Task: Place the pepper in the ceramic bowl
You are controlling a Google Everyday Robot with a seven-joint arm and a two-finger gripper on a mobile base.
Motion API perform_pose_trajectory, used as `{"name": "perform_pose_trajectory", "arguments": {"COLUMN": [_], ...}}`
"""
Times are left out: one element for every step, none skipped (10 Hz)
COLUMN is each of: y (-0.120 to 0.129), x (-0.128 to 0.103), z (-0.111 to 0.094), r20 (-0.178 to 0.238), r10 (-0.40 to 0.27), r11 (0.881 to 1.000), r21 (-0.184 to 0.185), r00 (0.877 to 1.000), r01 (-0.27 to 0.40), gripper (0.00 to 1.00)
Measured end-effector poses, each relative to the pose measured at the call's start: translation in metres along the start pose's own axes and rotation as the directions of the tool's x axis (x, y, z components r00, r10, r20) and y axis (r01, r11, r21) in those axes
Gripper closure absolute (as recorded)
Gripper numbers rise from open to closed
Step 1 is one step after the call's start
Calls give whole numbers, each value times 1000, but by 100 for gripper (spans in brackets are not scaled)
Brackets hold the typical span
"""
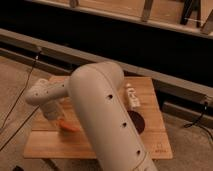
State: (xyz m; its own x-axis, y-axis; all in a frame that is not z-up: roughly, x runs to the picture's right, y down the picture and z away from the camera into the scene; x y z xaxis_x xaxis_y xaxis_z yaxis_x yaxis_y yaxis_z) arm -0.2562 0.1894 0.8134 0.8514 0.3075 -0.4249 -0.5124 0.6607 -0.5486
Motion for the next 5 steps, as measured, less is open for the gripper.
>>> {"name": "perform_pose_trajectory", "arguments": {"y": [-2, -3, -5, -6, -7], "x": [5, 11, 17, 24, 31], "z": [-8, -16, -22, -29, -34], "r20": [7, 15, 23, 33, 40], "r10": [14, 30, 46, 63, 79], "r11": [1000, 999, 999, 998, 996], "r21": [5, 10, 14, 19, 23], "r00": [1000, 999, 999, 997, 996], "r01": [-14, -30, -46, -64, -80], "gripper": [100, 100, 100, 100, 100]}}
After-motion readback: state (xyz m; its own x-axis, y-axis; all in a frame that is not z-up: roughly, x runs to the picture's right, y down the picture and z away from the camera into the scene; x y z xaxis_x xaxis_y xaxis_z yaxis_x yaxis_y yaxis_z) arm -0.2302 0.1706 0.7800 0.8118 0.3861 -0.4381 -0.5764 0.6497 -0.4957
